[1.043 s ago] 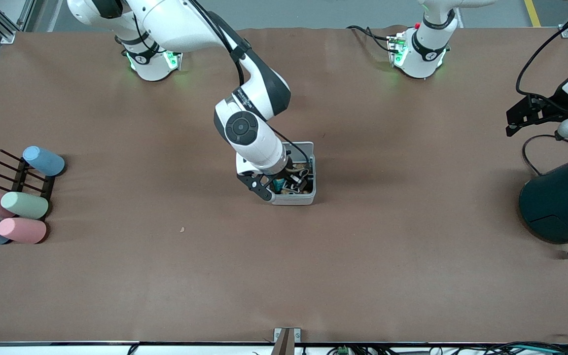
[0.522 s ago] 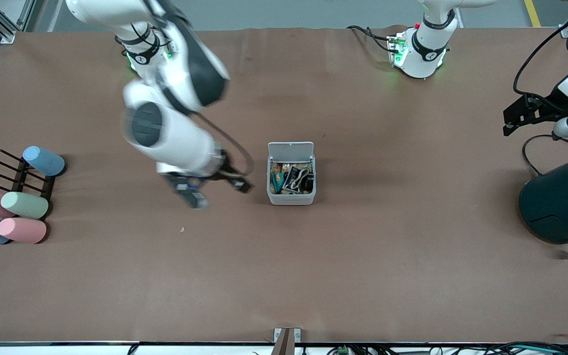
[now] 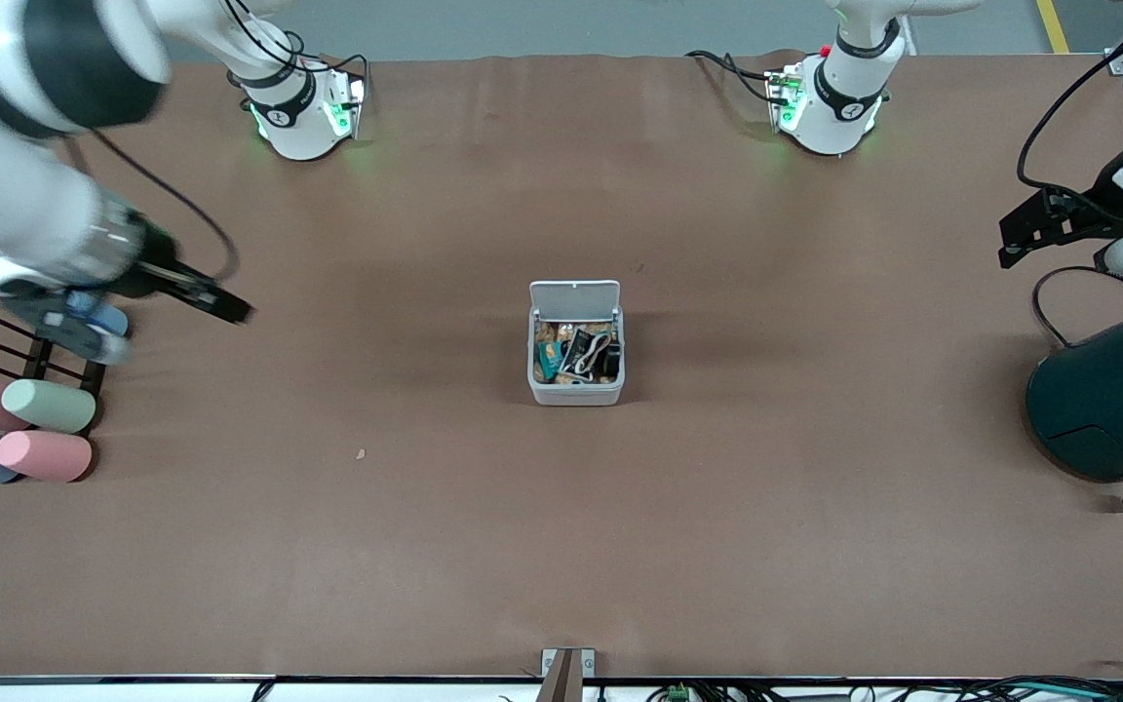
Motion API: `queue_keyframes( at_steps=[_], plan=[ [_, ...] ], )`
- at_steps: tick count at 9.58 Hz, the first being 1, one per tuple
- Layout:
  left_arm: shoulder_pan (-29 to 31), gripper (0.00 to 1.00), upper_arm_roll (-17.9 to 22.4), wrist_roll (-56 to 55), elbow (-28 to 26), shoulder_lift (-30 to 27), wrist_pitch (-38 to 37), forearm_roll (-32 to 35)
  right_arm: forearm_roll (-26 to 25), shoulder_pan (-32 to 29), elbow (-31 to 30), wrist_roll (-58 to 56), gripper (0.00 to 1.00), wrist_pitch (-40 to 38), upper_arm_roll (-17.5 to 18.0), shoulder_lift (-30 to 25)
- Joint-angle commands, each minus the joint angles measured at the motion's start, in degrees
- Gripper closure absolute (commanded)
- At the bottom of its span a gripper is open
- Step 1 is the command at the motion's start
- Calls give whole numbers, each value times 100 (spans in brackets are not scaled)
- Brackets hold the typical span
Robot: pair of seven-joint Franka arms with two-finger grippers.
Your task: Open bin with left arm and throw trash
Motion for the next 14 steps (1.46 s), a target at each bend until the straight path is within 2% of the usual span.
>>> queue_keyframes(
  at_steps=[1,4,12,13,14],
  plan=[
    [273,0,12,108,107,82,-94,-41,-218,-485,-272,-1185,10,-457,111,-662],
    [399,0,21,214,107,170,-68,-33,-465,-987,25,-3444,1,-916,103,-743],
    [381,0,12,214,309,337,-68,-42,-500,-1164,246,-3441,1,-900,164,-708],
    [381,0,12,214,309,337,-59,-42,-483,-1373,255,-3441,1,-908,399,-708],
    [381,0,12,214,309,337,-68,-50,-517,-1888,247,-3441,1,-874,958,-708]
  ],
)
